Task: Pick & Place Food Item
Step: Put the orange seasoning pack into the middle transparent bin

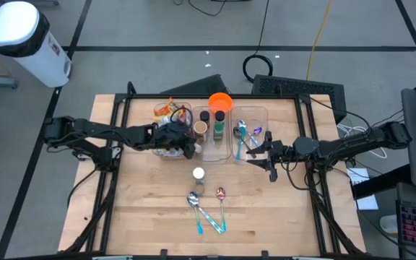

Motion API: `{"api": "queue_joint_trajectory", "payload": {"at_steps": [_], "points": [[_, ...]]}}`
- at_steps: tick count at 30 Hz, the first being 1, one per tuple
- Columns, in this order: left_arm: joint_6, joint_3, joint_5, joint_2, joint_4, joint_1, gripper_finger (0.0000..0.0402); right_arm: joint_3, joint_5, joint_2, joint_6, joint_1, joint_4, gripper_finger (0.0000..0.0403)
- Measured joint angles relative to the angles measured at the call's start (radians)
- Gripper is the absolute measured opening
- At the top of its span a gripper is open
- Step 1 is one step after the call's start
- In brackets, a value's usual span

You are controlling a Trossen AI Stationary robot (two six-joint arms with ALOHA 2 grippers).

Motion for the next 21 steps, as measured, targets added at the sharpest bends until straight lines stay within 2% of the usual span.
{"api": "queue_joint_trajectory", "payload": {"at_steps": [16, 21], "points": [[-0.005, 0.0, -0.046, 0.015, -0.009, -0.003, 0.001, 0.0, 0.0, 0.0, 0.001, 0.0, 0.0, 0.0144], [-0.001, 0.0, -0.039, 0.068, 0.003, -0.003, 0.0003, 0.0, 0.0, 0.0, 0.001, 0.0, 0.0, 0.0144]]}}
